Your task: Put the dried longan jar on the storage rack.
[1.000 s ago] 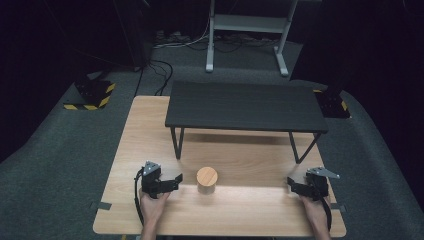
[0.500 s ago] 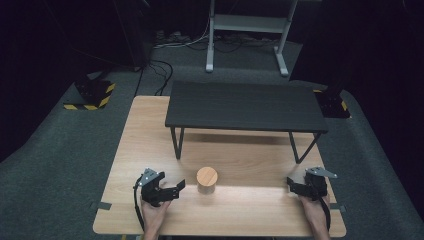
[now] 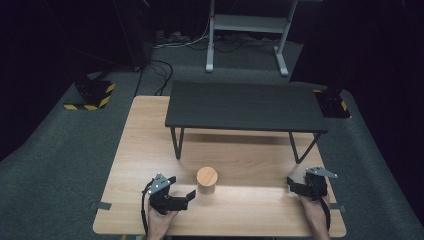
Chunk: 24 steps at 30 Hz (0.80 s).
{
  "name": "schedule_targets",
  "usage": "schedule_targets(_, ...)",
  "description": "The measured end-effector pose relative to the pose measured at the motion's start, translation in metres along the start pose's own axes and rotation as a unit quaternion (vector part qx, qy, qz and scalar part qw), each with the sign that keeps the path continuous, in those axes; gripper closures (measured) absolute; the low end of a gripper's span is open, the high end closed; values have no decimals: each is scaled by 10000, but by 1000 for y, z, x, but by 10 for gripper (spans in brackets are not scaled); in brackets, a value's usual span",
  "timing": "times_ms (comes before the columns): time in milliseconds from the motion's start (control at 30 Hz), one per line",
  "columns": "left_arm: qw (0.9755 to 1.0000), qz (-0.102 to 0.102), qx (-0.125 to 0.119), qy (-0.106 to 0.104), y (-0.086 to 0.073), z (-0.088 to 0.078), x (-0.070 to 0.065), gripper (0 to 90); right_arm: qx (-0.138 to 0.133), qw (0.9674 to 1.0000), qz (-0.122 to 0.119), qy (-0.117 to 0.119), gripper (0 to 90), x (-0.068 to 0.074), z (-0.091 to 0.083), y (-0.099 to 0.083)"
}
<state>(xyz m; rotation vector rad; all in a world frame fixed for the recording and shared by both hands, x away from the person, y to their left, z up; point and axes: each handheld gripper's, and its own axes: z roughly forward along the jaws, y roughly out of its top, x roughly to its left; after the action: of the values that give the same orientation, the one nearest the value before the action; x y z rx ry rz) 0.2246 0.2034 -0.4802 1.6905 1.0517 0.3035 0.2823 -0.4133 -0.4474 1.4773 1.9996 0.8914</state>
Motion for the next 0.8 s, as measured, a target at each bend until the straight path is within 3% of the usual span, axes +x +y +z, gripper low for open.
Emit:
schedule_targets(200,9995,286,127,-73,10,13,-14,20,-8,10000,23,22,155,-1,0,0)
schedule_targets(800,9977,584,341,-94,28,52,-27,50,-13,10000,66,1,155,-1,0,0)
